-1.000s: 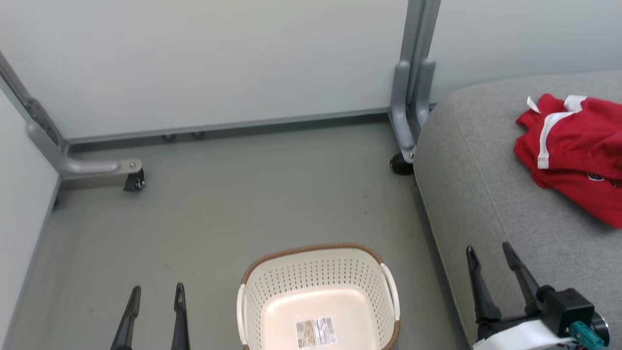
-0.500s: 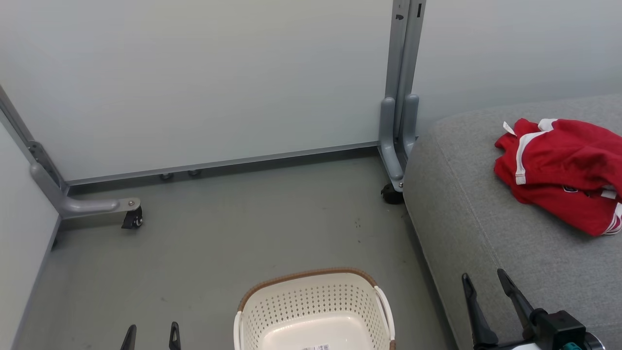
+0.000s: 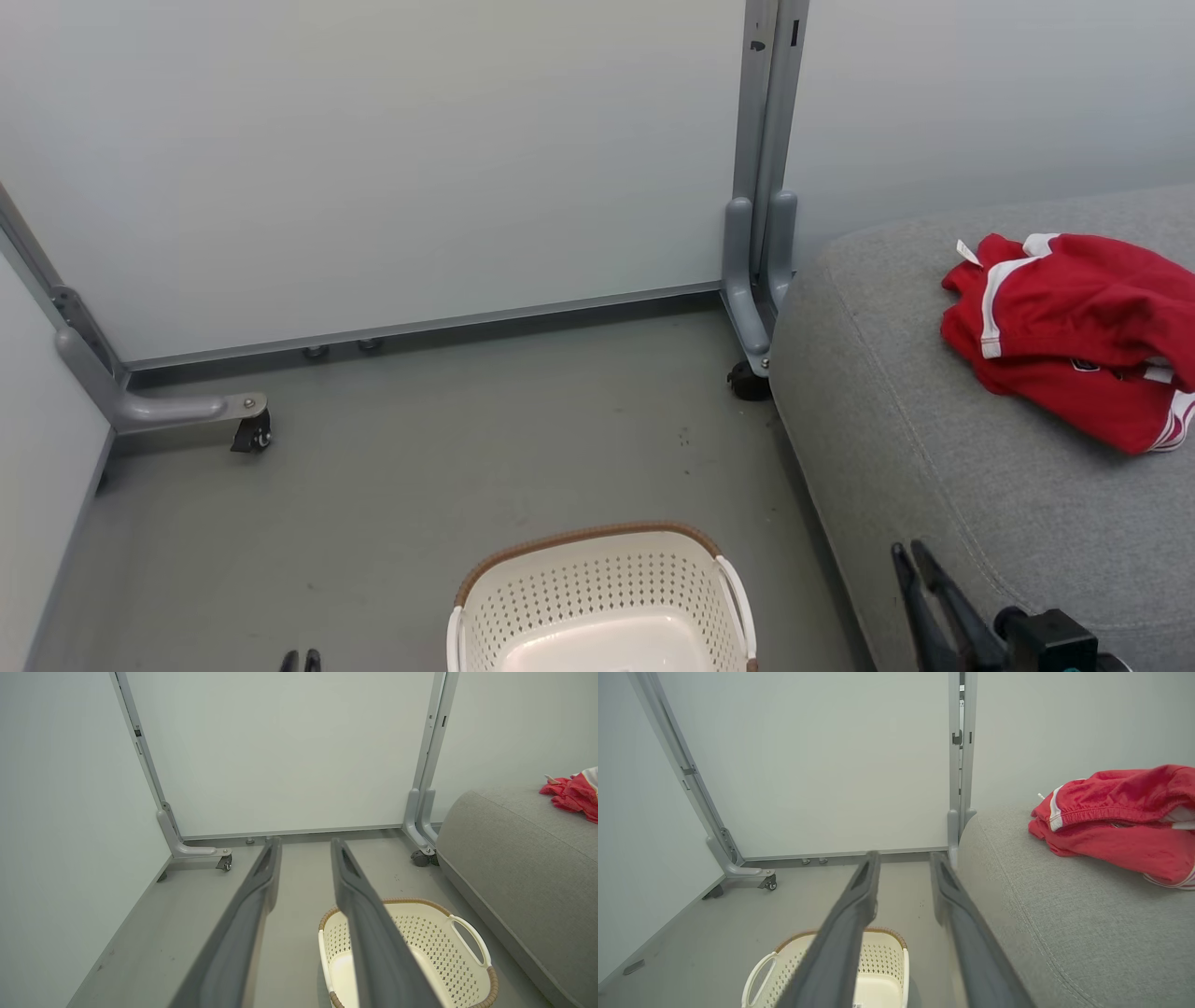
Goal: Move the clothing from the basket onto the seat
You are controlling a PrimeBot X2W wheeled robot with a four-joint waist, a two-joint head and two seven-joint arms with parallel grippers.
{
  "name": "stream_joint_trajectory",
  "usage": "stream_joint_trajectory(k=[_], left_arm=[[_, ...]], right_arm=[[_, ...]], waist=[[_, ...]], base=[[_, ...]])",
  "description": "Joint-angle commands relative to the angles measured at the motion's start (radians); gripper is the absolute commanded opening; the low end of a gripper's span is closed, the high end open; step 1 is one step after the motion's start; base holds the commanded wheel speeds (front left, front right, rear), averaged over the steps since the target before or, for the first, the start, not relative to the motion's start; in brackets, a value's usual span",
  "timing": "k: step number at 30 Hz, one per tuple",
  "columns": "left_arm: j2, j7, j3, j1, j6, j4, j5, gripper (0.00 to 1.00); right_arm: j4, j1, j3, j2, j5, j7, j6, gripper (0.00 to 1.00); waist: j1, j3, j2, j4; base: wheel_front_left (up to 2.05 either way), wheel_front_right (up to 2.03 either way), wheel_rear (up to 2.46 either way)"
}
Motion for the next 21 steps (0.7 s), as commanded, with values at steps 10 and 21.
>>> stream_joint_trajectory(k=[10, 21], left_arm=[[0.004, 0.037, 0.006, -0.057, -0.008, 0.04, -0.181, 0.0], [0.01, 0.082, 0.016, -0.126, -0.02, 0.075, -0.386, 0.0]], right_arm=[[0.027, -0.031, -0.013, -0.004, 0.177, 0.036, 0.0, 0.0], [0.044, -0.076, -0.032, -0.007, 0.378, 0.078, 0.0, 0.0]], waist=[[0.0001, 0.011, 0.0, 0.004], [0.0001, 0.025, 0.0, 0.01]], base=[[0.0, 0.0, 0.0], [0.0, 0.0, 0.0]])
